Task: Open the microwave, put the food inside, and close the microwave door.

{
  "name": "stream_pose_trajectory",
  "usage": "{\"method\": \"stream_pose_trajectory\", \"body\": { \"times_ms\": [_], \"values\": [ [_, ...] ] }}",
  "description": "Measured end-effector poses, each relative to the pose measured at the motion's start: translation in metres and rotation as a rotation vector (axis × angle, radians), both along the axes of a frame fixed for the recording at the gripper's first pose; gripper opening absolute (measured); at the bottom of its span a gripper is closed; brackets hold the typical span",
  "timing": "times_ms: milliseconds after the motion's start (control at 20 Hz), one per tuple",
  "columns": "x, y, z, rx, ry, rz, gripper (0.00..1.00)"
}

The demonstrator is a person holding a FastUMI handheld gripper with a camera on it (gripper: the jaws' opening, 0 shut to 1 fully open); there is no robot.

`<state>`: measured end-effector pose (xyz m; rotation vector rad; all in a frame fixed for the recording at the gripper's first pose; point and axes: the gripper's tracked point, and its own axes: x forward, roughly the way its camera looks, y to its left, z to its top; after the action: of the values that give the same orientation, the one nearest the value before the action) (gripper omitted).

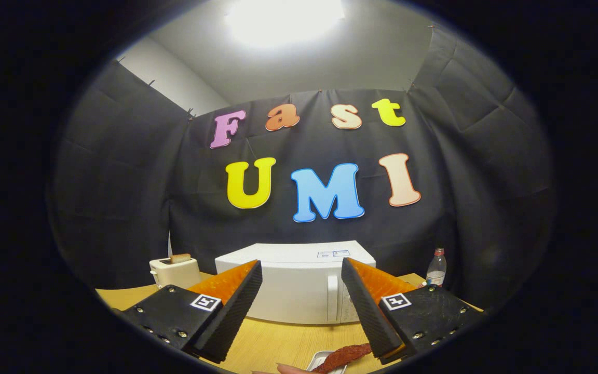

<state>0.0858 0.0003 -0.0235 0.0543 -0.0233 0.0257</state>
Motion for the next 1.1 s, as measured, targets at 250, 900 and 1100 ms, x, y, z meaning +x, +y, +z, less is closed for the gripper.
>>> {"method": "stream_pose_trajectory", "body": {
  "times_ms": [250,900,1100],
  "values": [
    [0.042,-0.011,-0.038,-0.009,0.065,-0.023,0.97],
    [0.144,-0.044,-0.137,0.016,0.197,-0.124,0.97],
    [0.158,-0.048,-0.159,-0.032,0.213,-0.139,0.96]
  ]
}}
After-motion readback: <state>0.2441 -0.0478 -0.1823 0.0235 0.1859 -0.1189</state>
